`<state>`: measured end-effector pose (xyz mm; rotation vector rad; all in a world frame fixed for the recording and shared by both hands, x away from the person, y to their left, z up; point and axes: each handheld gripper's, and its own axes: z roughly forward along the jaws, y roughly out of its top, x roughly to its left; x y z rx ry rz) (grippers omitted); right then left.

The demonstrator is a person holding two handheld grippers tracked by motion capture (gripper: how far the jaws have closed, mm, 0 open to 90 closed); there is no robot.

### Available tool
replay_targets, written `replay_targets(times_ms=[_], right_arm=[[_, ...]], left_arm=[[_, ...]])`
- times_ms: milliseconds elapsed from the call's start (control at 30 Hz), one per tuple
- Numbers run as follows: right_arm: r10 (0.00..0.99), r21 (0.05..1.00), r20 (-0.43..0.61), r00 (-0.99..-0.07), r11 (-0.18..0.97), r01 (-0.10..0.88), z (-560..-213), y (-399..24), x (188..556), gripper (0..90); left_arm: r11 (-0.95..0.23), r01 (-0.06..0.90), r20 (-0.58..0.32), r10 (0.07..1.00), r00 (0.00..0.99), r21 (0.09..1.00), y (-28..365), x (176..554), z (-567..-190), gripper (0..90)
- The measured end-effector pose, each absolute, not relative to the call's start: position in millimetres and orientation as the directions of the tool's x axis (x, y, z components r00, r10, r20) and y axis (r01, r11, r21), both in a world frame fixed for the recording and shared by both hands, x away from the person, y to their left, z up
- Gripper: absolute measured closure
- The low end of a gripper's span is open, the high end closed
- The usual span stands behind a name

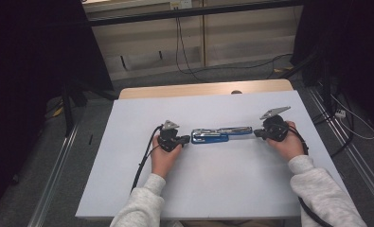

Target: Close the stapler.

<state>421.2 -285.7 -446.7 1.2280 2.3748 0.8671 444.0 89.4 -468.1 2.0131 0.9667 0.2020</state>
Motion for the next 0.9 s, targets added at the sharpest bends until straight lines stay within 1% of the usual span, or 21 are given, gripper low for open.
replay_targets(times_ms=[33,67,133,433,500,600,667,900], right_arm=[[0.815,0.649,-0.011,-0.579,0.446,0.617,-447.4,-285.0,421.9,90.0],[0.815,0.649,-0.011,-0.579,0.446,0.617,-447.4,-285.0,421.9,90.0],[0.814,0.645,-0.013,-0.580,0.451,0.617,-448.1,-282.8,422.6,90.0],[0.813,0.638,-0.011,-0.583,0.454,0.622,-451.5,-282.8,423.5,90.0],[0.807,0.643,0.024,-0.590,0.440,0.627,-453.6,-282.8,424.8,90.0],[0.804,0.643,0.011,-0.594,0.450,0.620,-453.3,-282.1,425.3,90.0],[0.803,0.645,0.016,-0.595,0.446,0.620,-453.3,-281.7,425.4,90.0],[0.799,0.665,0.013,-0.601,0.442,0.602,-448.4,-280.4,423.6,90.0]], left_arm=[[-0.333,0.556,-0.198,0.697,0.689,0.762,89.1,444.6,-468.4,88.1],[-0.322,0.562,-0.211,0.697,0.685,0.762,87.1,444.5,-469.4,88.1],[-0.344,0.555,-0.191,0.696,0.692,0.758,83.8,444.7,-469.2,88.1],[-0.338,0.570,-0.197,0.707,0.679,0.749,82.4,447.5,-470.5,88.6],[-0.345,0.567,-0.191,0.706,0.682,0.748,82.6,447.5,-470.4,88.6],[-0.347,0.566,-0.187,0.708,0.681,0.748,82.2,447.3,-470.1,88.6],[-0.338,0.573,-0.195,0.712,0.675,0.747,82.2,447.7,-470.4,88.5],[-0.348,0.566,-0.181,0.713,0.678,0.747,81.7,447.1,-470.0,88.6]])
